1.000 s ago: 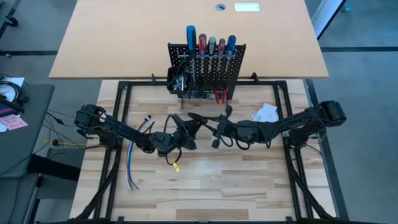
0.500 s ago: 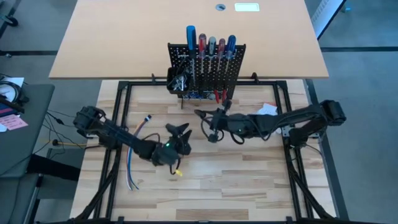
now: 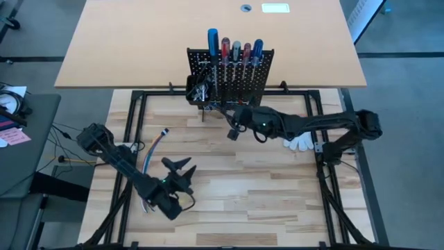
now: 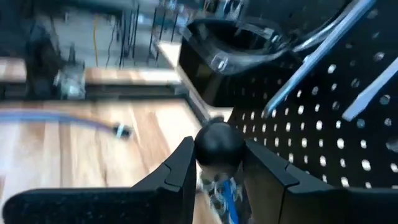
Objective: Hang tools onto peg board
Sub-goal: Hang the black screwdriver on the black pegboard
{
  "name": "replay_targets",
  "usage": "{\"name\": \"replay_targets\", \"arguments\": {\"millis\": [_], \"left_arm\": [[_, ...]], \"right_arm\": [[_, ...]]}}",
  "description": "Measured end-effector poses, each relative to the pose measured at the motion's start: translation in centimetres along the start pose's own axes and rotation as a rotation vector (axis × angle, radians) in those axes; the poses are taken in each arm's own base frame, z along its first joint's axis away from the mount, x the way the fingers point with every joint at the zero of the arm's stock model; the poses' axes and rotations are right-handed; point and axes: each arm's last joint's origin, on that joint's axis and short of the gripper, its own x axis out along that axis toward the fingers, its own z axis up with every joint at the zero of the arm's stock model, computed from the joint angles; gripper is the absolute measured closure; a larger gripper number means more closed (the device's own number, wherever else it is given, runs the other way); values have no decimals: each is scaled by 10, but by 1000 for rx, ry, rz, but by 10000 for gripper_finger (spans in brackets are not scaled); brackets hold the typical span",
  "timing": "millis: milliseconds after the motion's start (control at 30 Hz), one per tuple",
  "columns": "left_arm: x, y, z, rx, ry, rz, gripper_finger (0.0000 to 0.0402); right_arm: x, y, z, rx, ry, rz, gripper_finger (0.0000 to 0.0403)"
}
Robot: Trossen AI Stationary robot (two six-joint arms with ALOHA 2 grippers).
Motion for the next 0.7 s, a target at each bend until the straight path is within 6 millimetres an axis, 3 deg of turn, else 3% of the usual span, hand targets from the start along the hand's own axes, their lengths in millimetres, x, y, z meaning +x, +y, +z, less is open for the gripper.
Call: {"name": "replay_targets", "arguments": {"millis": [167,400,700], "left_arm": [[-11,0,-3,-49,-23,-24,201],[-11,0,-3,-60,-24,-26,201],[-11,0,-3,-64,-23,-27,202]], "right_arm": [[14,2,-6,16,-31,8,293],[33,9,-24,-24,12,4,292],[25,10,6,-53,-1,21,291]]}}
